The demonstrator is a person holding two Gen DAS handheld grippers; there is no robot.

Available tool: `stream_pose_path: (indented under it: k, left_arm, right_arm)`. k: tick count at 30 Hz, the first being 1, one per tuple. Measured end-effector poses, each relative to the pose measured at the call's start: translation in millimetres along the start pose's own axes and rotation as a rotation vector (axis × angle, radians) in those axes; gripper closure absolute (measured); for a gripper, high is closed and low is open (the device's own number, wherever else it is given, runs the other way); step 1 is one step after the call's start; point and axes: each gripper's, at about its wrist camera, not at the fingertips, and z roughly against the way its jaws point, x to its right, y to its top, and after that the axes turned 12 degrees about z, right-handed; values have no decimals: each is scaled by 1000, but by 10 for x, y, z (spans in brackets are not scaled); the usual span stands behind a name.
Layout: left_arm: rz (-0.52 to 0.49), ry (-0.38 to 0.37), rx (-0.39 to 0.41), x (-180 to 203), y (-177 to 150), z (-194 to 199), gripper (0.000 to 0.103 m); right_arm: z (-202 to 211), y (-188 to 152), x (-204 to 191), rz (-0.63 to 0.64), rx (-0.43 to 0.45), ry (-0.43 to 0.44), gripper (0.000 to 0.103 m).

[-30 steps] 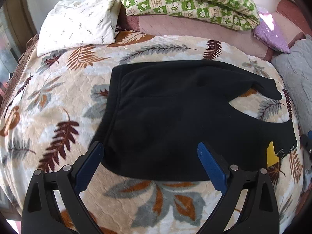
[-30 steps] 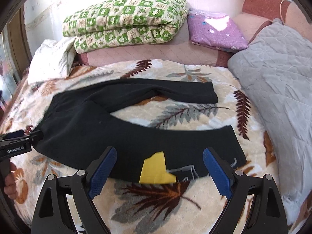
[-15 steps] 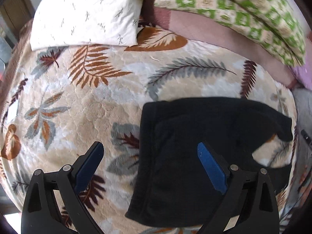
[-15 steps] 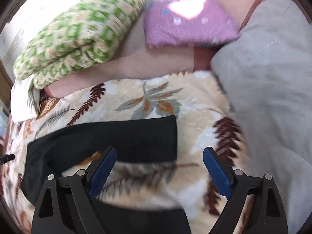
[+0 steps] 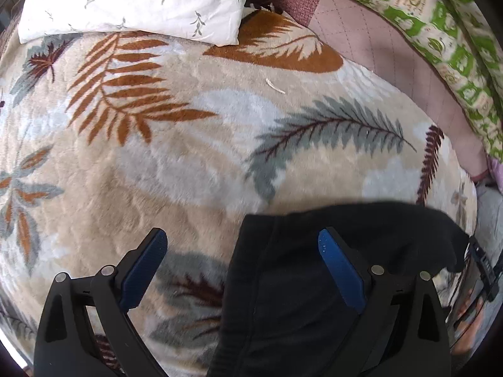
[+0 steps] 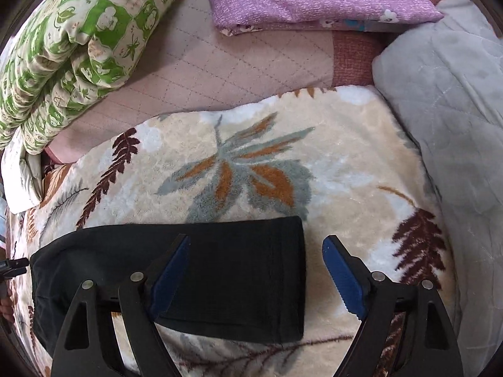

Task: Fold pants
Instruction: 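Close the left gripper on the waistband while the right gripper grasps the waistband, then lift the waistband with both grippers and fold it over toward the leg hems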

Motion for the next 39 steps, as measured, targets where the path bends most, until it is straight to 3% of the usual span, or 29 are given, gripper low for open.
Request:
stream_pose_path:
  k: [3, 7, 10, 18, 23, 25, 27, 28, 29, 30, 32, 39]
  left_arm:
    - [-13, -46, -29, 86, 24, -90, 5]
    - [-41, -92, -31, 171, 21, -83, 17]
    - [-40, -109, -47, 225, 43, -98, 32]
    - [-77, -112, -40, 359, 14, -118, 33]
    - [-106, -104, -33, 395, -24, -112, 33]
    - [-109, -95, -28, 395, -28, -123, 37]
    - [-97, -73, -21, 389, -13, -137, 55]
    - [-85, -63, -22, 380, -2, -147, 69]
    - [-76, -56, -24, 370, 5, -153, 76]
    - [-69, -48, -24, 359, 8, -151, 77]
    - [-62, -48, -6, 345, 5, -104, 78]
    - [-30, -86, 67, 324, -31, 225, 78]
  right_arm:
    - [-56, 19, -10, -2, -5, 14, 17]
    - [-74, 24, 49, -10, -5, 24, 17]
    - [-51, 44, 129, -32, 2, 53, 17]
    - [-84, 142, 208, -43, -30, 108, 18]
    - [-241, 174, 121, -13, -107, 88, 39]
    - [-292, 152, 127, -15, -128, 71, 43]
    - [-275, 134, 153, -22, -119, 54, 55]
    - [-268, 121, 172, -23, -122, 36, 69]
    - [-268, 115, 182, -18, -130, 17, 83]
    - [-262, 108, 196, -12, -138, 7, 89]
    - [-199, 91, 210, -9, -128, 29, 96]
    - [94, 107, 85, 61, -90, -1, 96]
